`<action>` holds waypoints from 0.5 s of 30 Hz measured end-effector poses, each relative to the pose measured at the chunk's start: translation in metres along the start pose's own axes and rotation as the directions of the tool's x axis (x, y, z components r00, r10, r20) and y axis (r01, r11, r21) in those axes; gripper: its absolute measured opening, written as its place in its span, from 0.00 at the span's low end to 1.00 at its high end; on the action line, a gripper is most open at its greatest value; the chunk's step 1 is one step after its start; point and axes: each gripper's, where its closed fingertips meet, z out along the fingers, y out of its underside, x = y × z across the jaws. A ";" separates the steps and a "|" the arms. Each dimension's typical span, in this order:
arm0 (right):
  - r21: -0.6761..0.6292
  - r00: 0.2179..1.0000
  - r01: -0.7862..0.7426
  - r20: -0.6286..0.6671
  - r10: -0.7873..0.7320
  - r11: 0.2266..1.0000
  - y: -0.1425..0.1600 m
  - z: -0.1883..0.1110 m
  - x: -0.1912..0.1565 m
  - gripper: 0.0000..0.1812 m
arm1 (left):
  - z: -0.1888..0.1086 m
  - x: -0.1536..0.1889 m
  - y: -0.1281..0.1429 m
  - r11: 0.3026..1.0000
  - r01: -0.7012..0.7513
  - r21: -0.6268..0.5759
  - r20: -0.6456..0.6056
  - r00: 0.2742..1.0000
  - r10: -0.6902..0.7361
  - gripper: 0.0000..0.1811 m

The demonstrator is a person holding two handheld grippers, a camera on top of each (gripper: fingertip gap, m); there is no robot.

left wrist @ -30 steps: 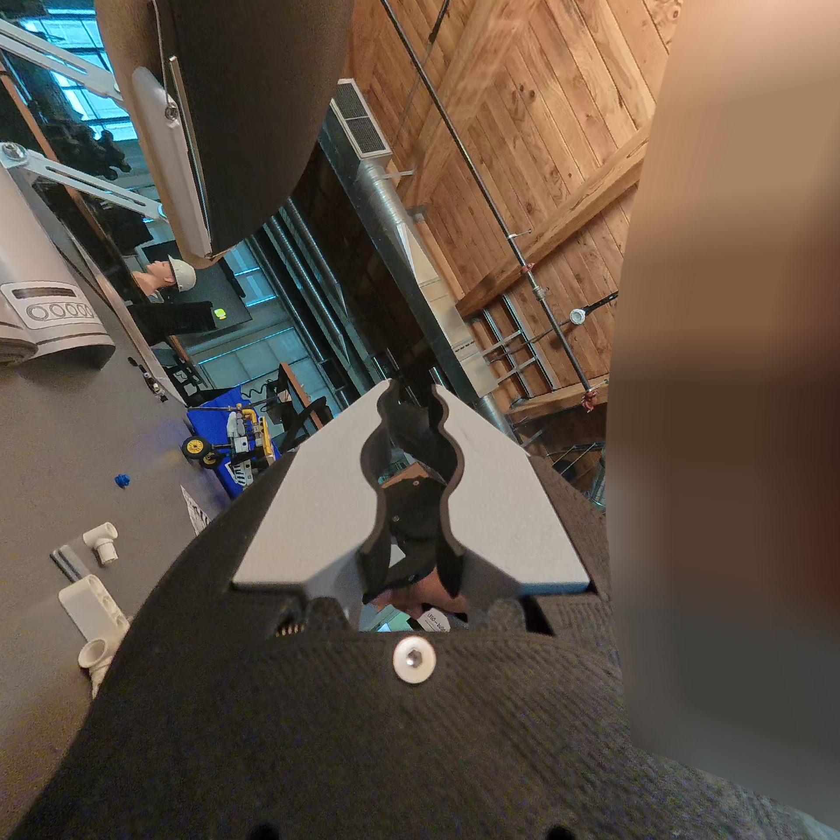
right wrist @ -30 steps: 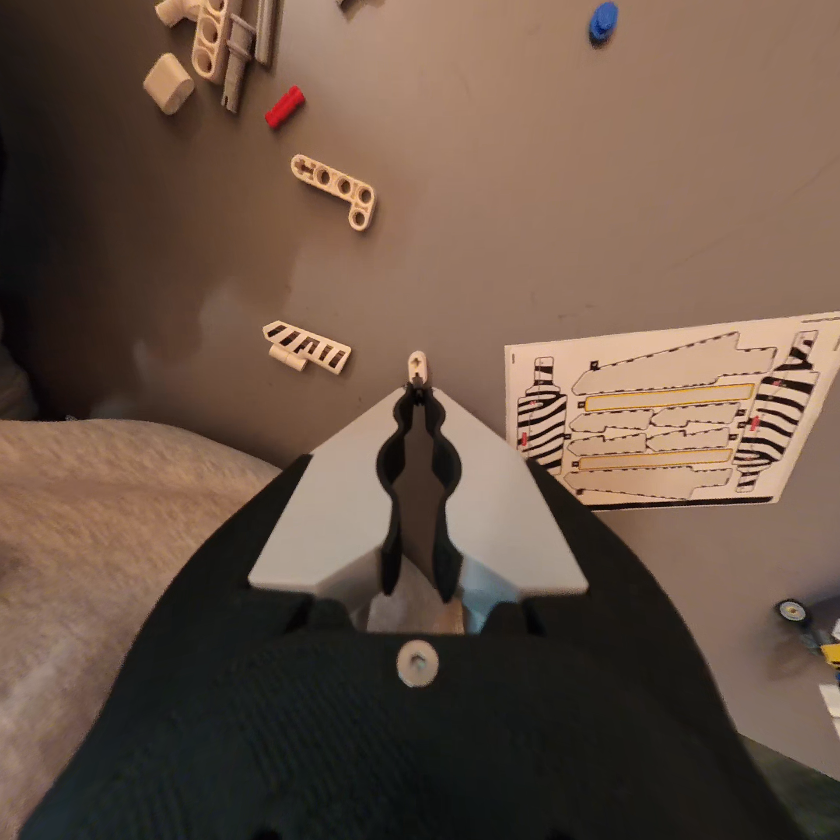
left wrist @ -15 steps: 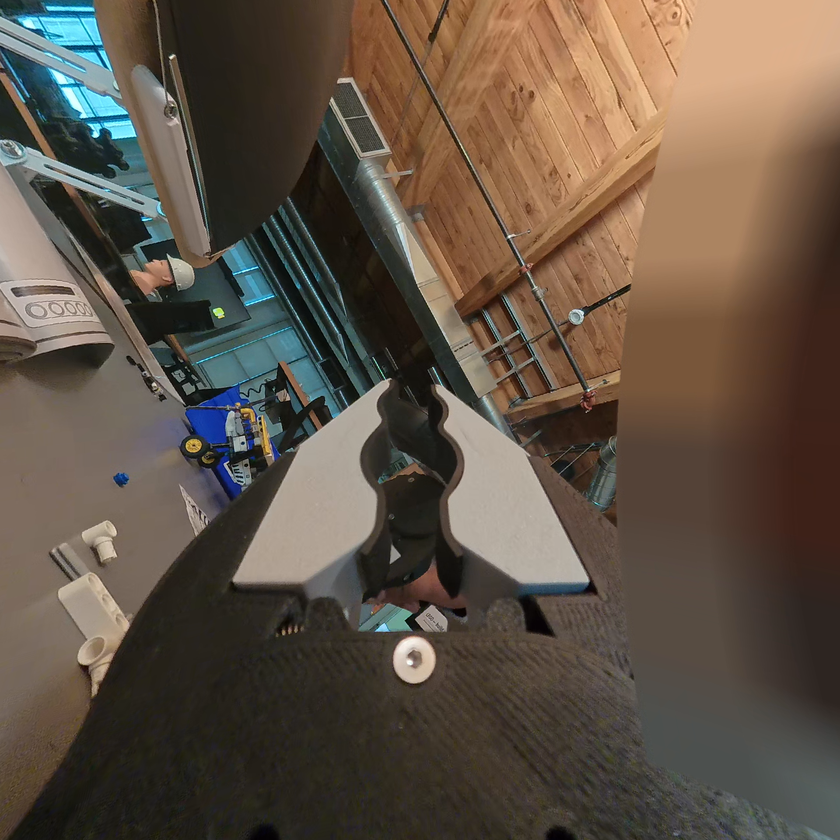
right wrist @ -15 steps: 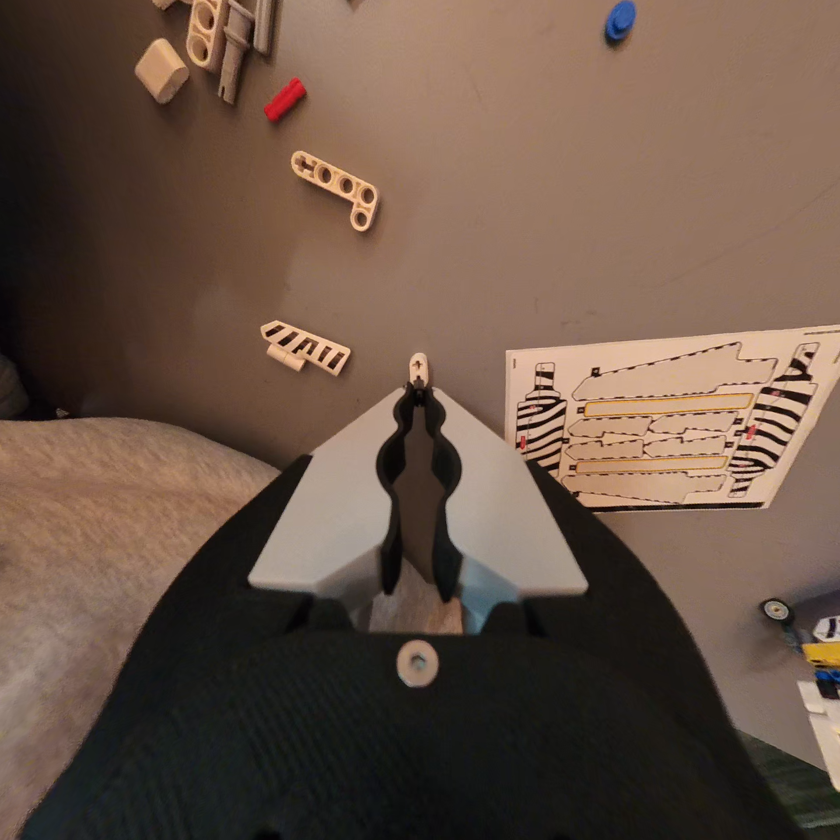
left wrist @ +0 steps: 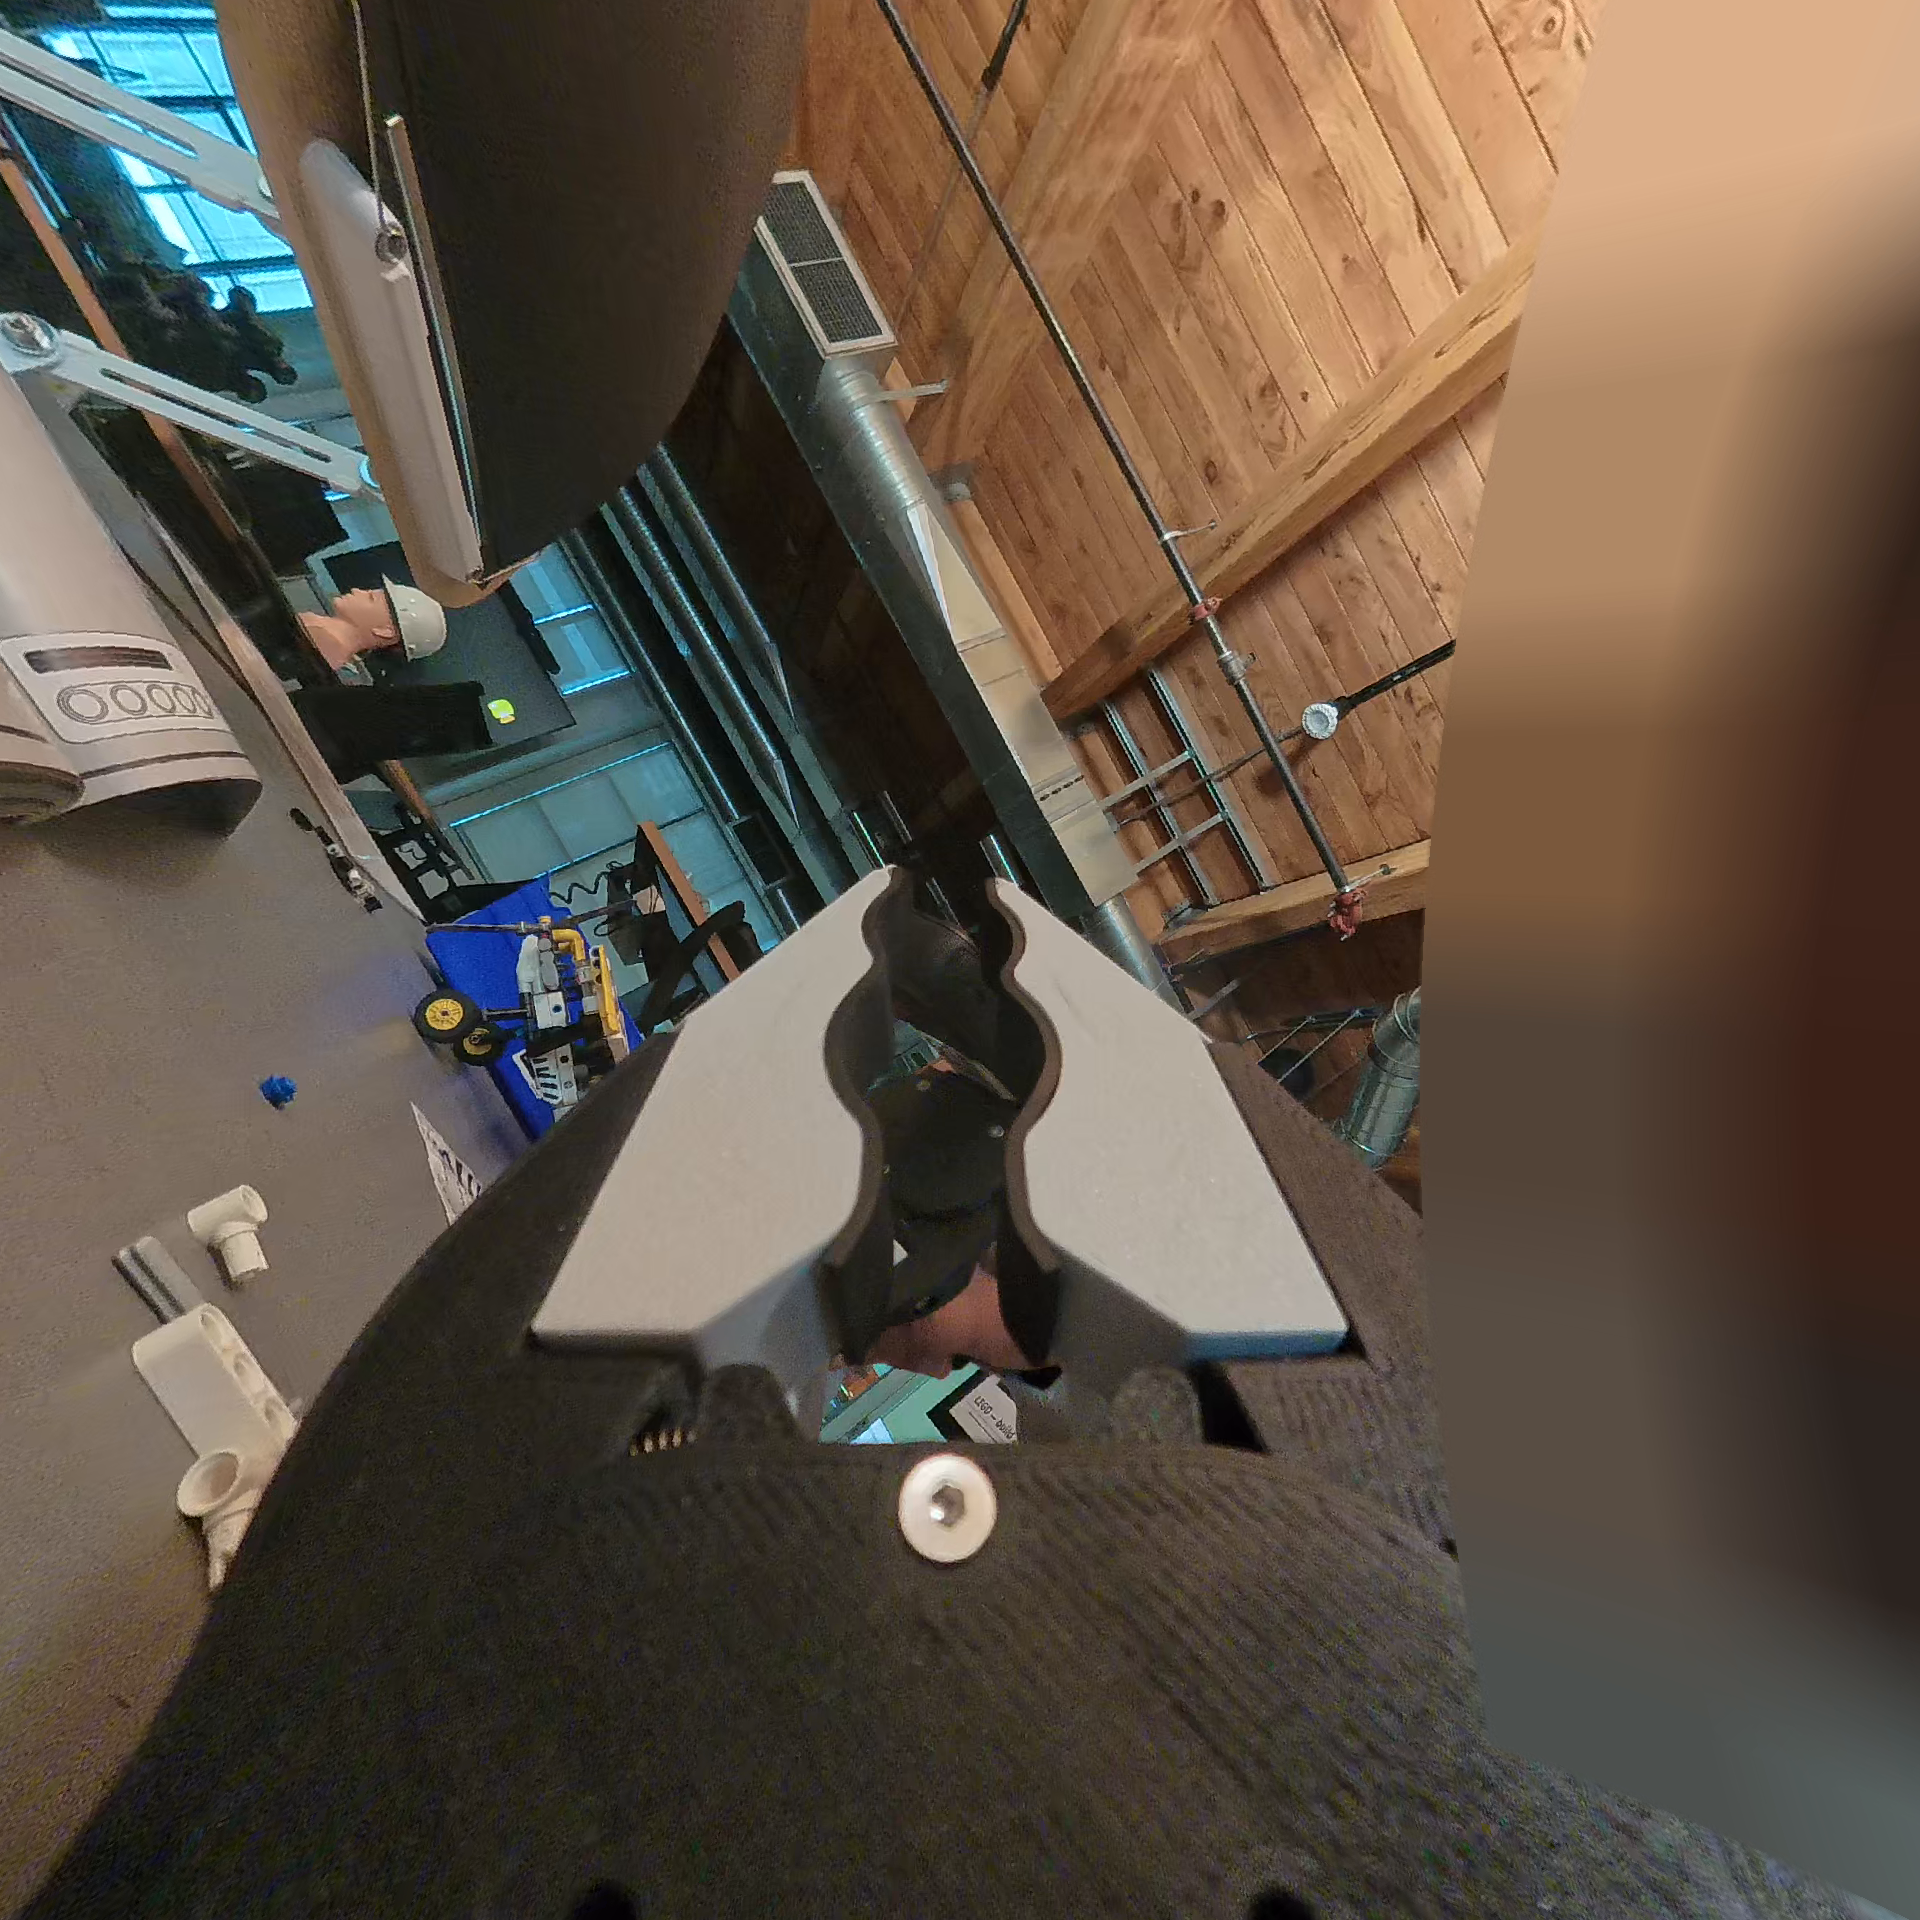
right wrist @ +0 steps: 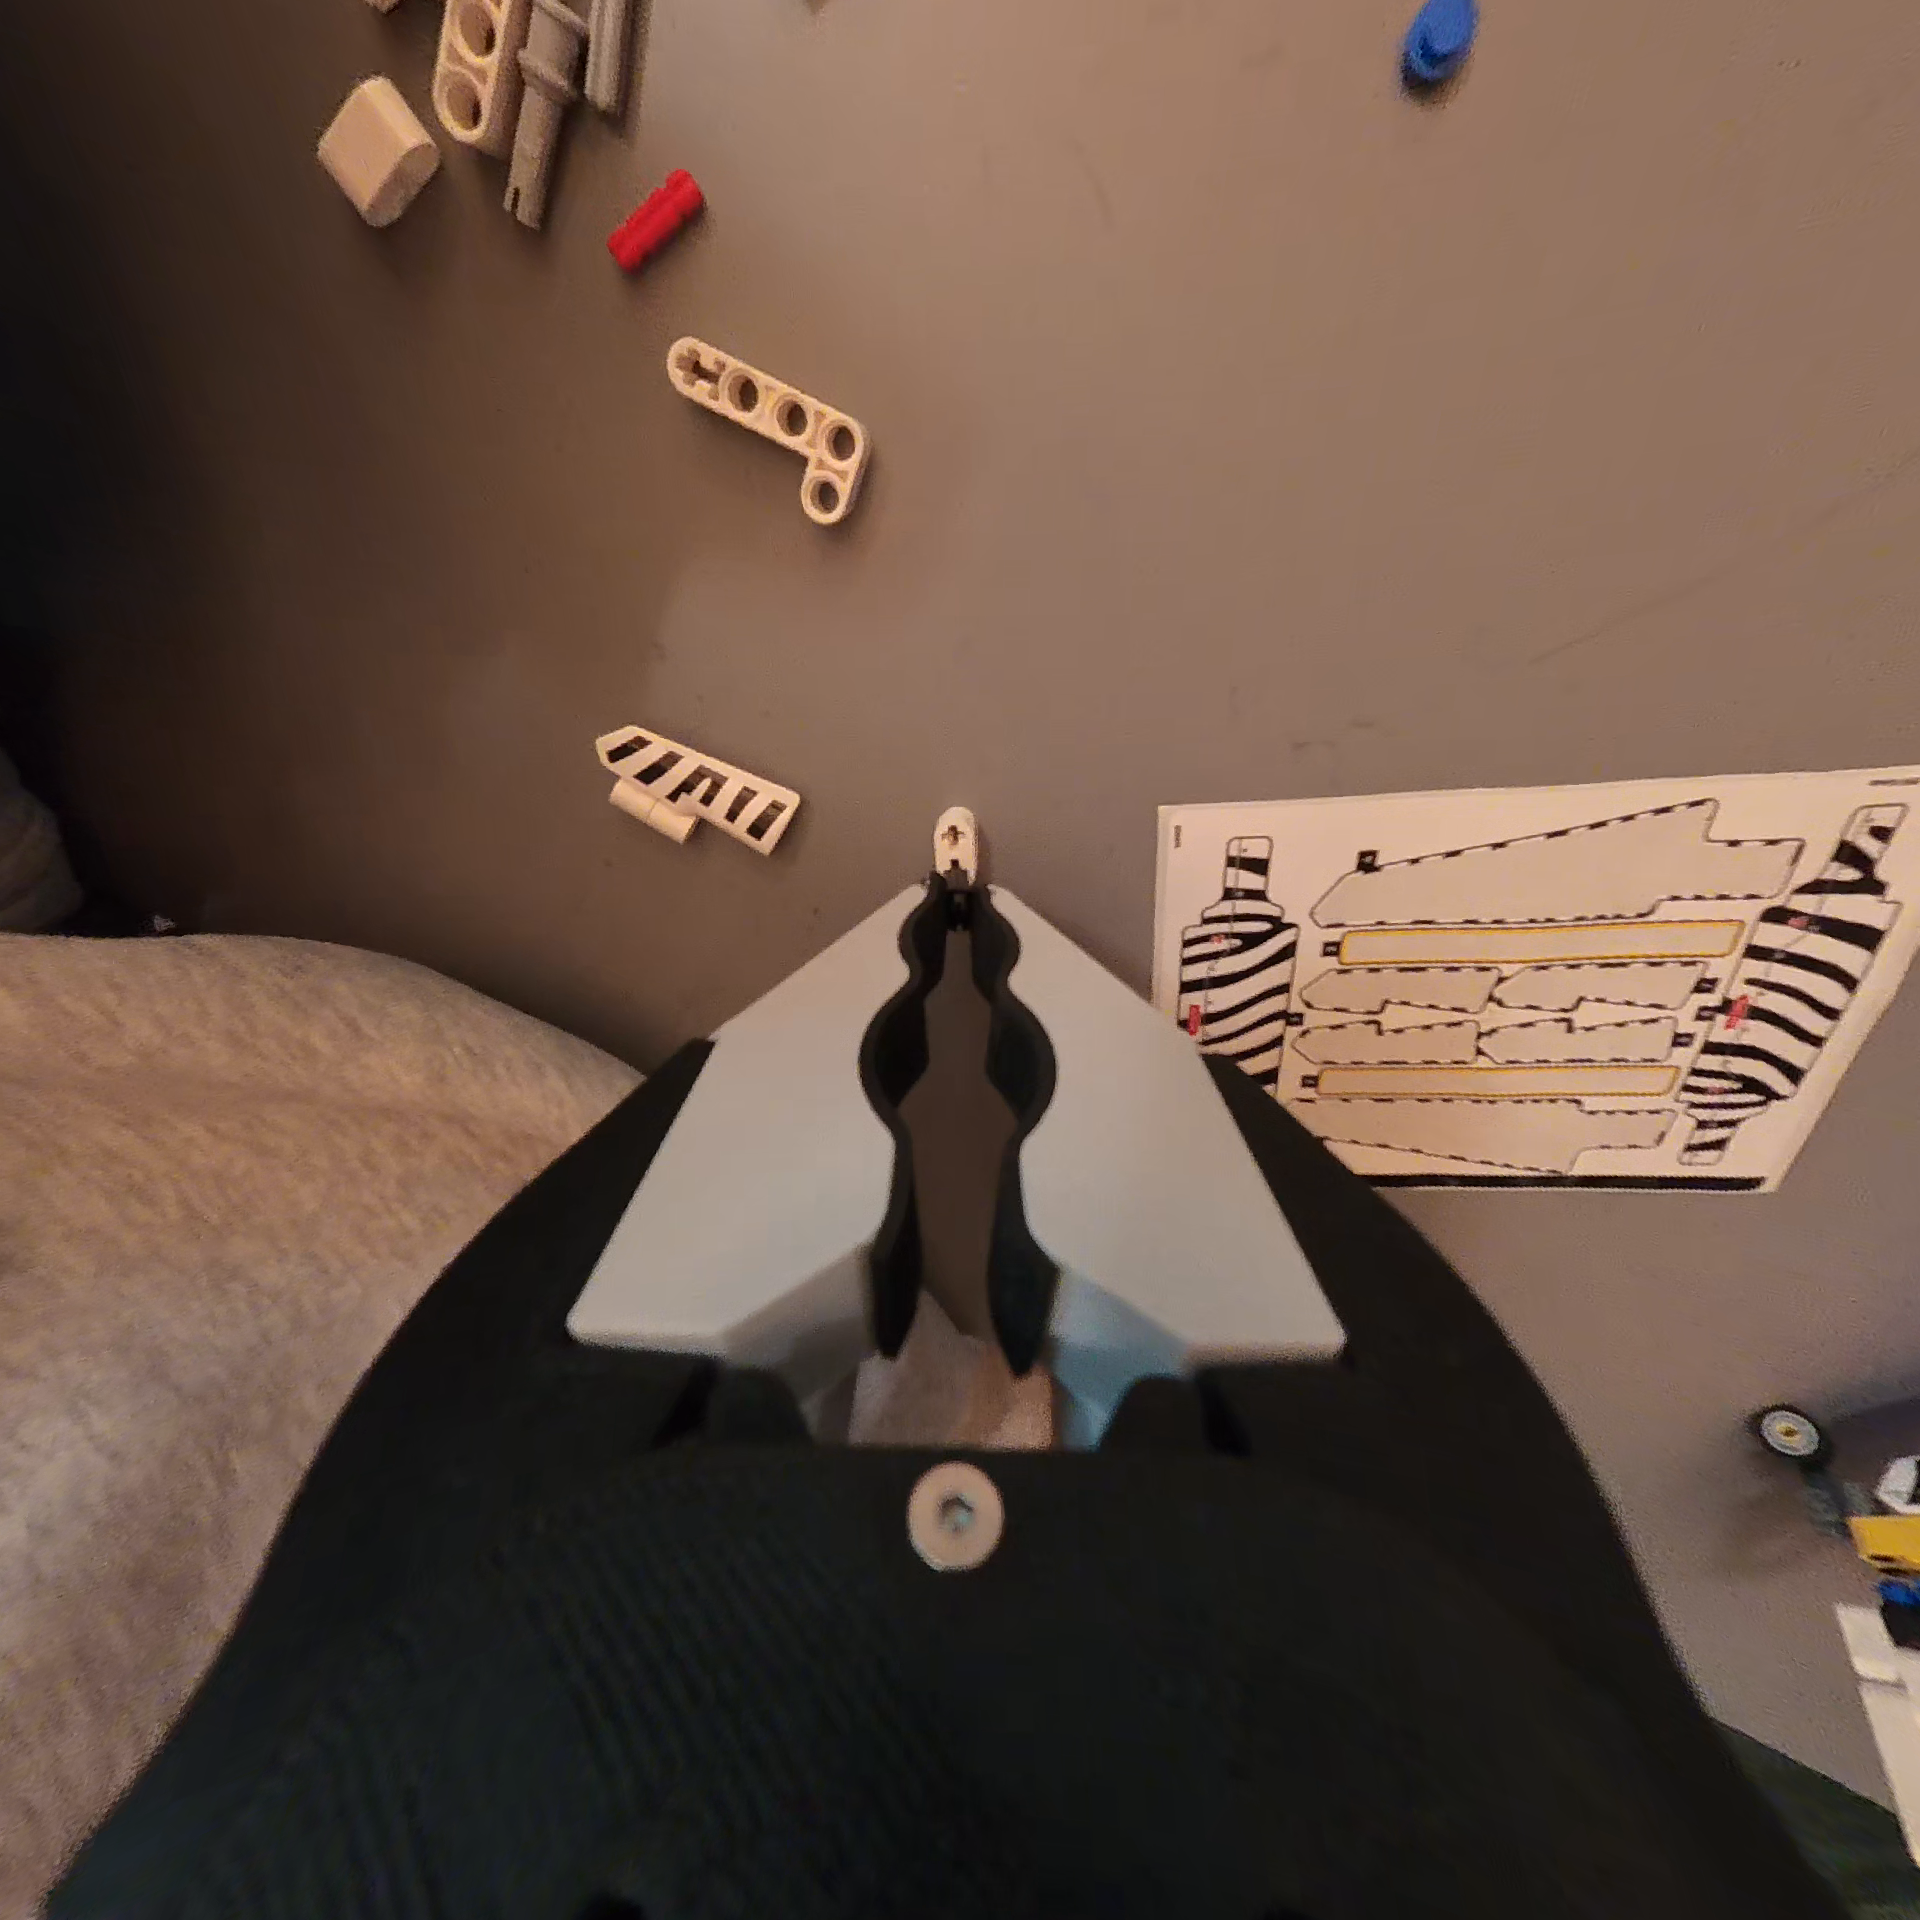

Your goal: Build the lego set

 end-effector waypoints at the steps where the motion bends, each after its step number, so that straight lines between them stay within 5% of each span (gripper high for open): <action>1: -0.003 1.000 -0.002 0.009 0.002 1.000 0.000 0.000 0.000 0.02 | 0.000 0.000 0.000 1.000 0.000 -0.001 0.000 1.000 0.000 0.06; 7: -0.008 0.994 -0.029 0.107 0.030 1.000 -0.001 0.000 0.002 0.02 | 0.000 0.000 0.000 1.000 -0.002 -0.003 0.003 1.000 0.002 0.07; 15: -0.043 0.994 0.105 -0.033 -0.106 0.994 0.001 0.002 -0.001 0.02 | 0.001 -0.001 0.001 1.000 -0.005 -0.007 0.007 1.000 0.005 0.07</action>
